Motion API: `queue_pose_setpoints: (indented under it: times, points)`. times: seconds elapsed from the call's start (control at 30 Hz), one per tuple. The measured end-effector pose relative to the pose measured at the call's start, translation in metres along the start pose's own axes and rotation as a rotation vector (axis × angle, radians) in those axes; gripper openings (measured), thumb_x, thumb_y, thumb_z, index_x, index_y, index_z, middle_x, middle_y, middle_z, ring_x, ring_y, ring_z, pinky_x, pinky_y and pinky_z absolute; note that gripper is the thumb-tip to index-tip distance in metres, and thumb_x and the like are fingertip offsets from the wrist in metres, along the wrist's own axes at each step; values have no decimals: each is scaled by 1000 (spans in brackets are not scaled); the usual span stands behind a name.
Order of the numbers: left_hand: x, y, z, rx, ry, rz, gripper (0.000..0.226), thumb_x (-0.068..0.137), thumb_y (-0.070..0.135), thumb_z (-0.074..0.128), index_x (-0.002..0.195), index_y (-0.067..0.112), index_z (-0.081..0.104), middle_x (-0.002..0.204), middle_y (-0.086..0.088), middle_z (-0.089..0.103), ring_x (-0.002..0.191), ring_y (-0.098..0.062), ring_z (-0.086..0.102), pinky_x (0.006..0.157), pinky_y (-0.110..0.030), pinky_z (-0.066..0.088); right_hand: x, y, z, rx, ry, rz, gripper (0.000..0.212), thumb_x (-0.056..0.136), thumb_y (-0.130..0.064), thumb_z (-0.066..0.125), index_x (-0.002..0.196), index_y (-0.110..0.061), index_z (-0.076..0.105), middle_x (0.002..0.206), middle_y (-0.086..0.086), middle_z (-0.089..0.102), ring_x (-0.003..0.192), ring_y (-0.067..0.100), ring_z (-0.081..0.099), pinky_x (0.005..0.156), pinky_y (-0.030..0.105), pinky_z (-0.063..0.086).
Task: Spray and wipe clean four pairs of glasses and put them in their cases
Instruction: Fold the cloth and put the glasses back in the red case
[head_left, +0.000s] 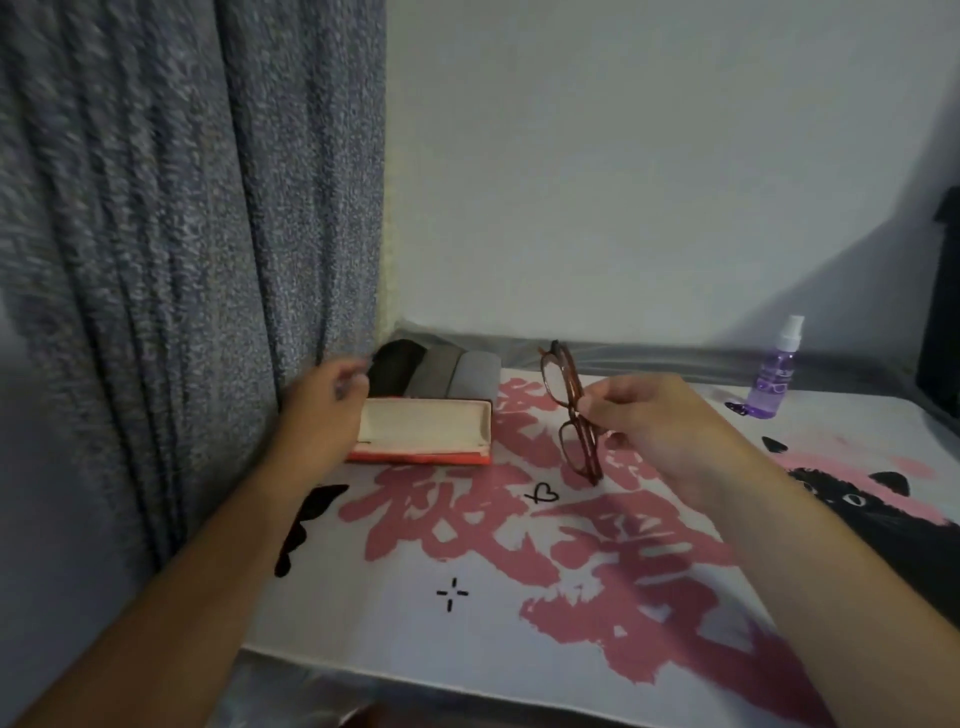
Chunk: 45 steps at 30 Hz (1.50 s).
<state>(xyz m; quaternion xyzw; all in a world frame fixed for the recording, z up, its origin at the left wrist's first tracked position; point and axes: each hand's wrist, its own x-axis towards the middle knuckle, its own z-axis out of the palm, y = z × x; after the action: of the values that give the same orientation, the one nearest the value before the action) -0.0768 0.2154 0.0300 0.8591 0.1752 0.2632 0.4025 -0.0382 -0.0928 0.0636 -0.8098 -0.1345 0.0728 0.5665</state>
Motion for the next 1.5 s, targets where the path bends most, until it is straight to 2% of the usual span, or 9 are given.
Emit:
queue_pose_setpoints:
  times: [0.1,0.23,0.37,0.5,0.73,0.83,1.03,1.2,1.5]
  points:
    - [-8,-16,7,5,-127,17,30,106,21,47,129,20,66,122,4,60,115,-16,56,103,-35,46,7,-18,-4,-312,8,-95,19,95,-23,67,79,-26,76,86,8,76,77,28,67,63,30,44]
    - [-26,-13,19,-3,-90,249,25,98,5,59,113,17,75,108,2,69,98,-6,62,92,-15,47,15,-38,-10,-626,-98,-230,26,94,-23,68,73,-37,70,72,-10,71,57,1,62,50,15,44]
    - [-42,0,37,14,-3,554,20,88,-1,71,101,11,79,91,4,70,85,-1,63,83,-6,43,11,-54,-2,-980,-306,-330,14,96,-29,65,87,-33,74,85,-13,70,71,2,62,59,16,45]
    - [-48,6,45,-19,-4,615,21,87,-3,72,101,9,79,89,5,68,83,-2,63,81,-7,44,17,-49,35,-1219,-424,-451,14,96,-24,60,95,-23,74,89,-4,69,83,16,61,72,34,49]
    - [-46,0,41,-77,-31,546,22,88,1,73,105,13,79,89,5,70,86,-6,65,79,-11,48,41,-38,58,-1249,-456,-422,14,93,-23,62,85,-27,73,89,2,68,83,25,64,77,42,56]
    - [-45,-1,41,-86,-34,525,21,88,2,73,105,13,79,89,6,69,86,-6,65,79,-10,47,40,-32,59,-1259,-405,-498,28,96,-24,53,69,-31,56,86,2,63,81,28,63,75,46,55]
    - [-44,-1,42,-105,-42,516,20,89,3,72,104,13,79,88,6,69,86,-6,65,79,-10,46,24,-25,43,-1172,-455,-516,26,96,-49,55,102,-31,72,91,-6,69,85,17,63,77,40,53]
    - [-44,0,43,-115,-48,518,20,89,3,72,105,13,79,88,5,68,86,-3,65,78,-9,46,27,-18,45,-1237,-403,-585,20,93,-29,56,104,-31,72,96,-4,70,90,21,62,77,38,53]
    - [-46,2,42,-106,-48,531,20,89,3,71,105,13,79,87,8,67,86,-3,64,78,-9,45,22,-9,52,-1070,-352,-586,13,95,-18,61,104,-25,68,93,-3,70,86,19,64,77,37,53]
